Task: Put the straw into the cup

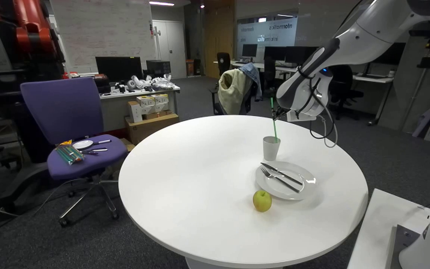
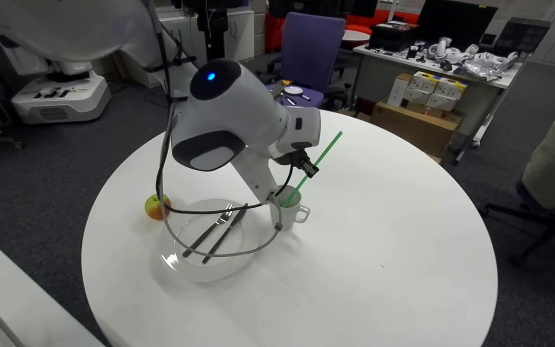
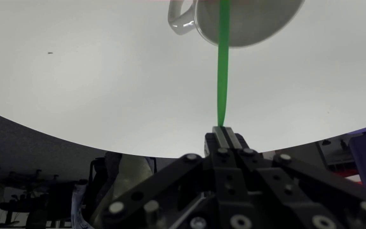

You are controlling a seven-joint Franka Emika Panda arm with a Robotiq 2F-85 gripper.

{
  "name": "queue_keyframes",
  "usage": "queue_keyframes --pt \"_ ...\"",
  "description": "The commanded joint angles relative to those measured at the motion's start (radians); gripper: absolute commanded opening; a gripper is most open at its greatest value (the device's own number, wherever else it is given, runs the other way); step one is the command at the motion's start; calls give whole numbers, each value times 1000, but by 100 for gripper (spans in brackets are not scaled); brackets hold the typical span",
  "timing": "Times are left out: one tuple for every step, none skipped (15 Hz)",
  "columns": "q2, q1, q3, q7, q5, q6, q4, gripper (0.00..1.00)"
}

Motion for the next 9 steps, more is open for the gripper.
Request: queue_keyframes --pt "-23 37 -26 1 16 39 -47 0" --pt "-17 44 -31 1 15 41 -48 0" --pt "-5 41 -22 4 12 63 -47 0" --pt "6 35 -11 6 8 81 -46 0" --pt "24 31 -1 7 2 114 -43 0" --pt "38 42 -8 4 3 142 -42 0" --pt "55 53 -15 1 5 170 -37 0" --pt "34 103 -77 1 16 102 8 0" --pt "48 118 -91 -2 19 112 11 0"
